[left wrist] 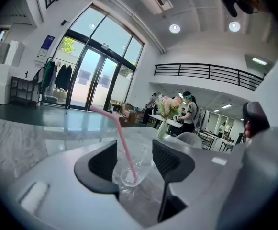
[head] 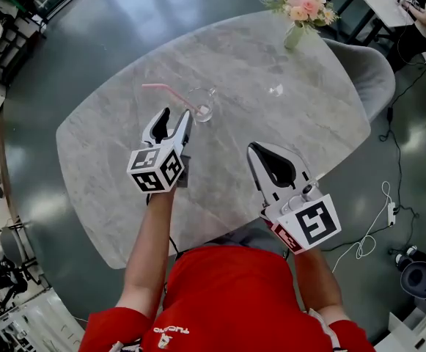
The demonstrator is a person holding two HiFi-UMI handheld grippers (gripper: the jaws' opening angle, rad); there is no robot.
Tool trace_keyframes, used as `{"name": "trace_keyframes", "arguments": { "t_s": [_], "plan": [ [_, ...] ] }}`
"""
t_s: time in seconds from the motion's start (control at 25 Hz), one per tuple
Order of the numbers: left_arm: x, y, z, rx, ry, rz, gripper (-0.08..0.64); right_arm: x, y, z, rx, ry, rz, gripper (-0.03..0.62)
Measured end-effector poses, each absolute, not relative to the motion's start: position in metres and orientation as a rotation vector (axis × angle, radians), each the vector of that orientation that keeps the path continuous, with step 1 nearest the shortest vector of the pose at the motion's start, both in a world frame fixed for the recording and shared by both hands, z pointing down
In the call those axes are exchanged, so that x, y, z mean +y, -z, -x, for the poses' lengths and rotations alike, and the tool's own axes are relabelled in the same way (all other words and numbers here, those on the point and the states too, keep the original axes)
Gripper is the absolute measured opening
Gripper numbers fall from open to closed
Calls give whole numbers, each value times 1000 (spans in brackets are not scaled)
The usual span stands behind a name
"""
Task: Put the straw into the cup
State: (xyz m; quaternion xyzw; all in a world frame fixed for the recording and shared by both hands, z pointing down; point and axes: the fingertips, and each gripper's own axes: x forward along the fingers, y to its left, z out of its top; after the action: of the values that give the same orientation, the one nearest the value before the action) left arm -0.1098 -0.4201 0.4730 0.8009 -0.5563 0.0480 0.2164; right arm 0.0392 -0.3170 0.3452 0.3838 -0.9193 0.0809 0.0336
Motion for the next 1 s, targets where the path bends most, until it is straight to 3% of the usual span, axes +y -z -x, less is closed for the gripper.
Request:
{"name": "trace_keyframes", "arguments": {
  "t_s": [0.6,1.0],
  "plan": [
    [-325,-325,82,-1555,92,-2654,199,-298,-322,-30,-2914,-200,-1168,2],
    [-288,-302,73,-1579,21,-2758,35,-283,-307,-24,-2975,-184,-1126,2]
  ]
}}
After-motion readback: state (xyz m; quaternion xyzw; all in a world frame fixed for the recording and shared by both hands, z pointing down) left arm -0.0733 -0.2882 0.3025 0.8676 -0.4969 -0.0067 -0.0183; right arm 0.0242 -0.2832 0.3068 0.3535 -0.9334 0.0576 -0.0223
